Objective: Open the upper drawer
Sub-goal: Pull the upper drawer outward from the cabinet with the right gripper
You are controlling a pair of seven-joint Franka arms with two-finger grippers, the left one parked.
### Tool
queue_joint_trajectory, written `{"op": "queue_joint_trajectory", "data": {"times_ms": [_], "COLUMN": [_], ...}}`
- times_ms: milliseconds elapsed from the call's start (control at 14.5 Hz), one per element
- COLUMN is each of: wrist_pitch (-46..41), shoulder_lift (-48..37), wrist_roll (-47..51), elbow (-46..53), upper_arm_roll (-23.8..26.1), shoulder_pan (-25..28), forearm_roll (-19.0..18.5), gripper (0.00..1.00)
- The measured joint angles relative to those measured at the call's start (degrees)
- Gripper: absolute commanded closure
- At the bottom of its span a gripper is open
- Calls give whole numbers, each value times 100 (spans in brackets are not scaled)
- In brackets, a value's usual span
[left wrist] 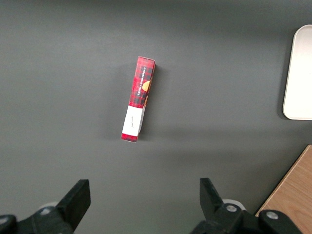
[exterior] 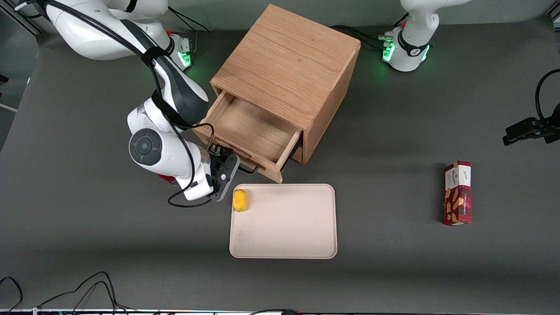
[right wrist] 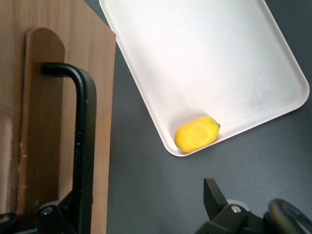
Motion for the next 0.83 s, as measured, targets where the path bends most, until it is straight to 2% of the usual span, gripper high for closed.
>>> {"op": "queue_joint_trajectory", "data": {"times_ms": [828], "wrist_pitch": [-35], "shoulder_lift": [300], "wrist_roll": [-145], "elbow": [526], "upper_arm_roll": [-302], "shoulder_pan": [-34], "forearm_roll": [-56], "gripper": [0]}}
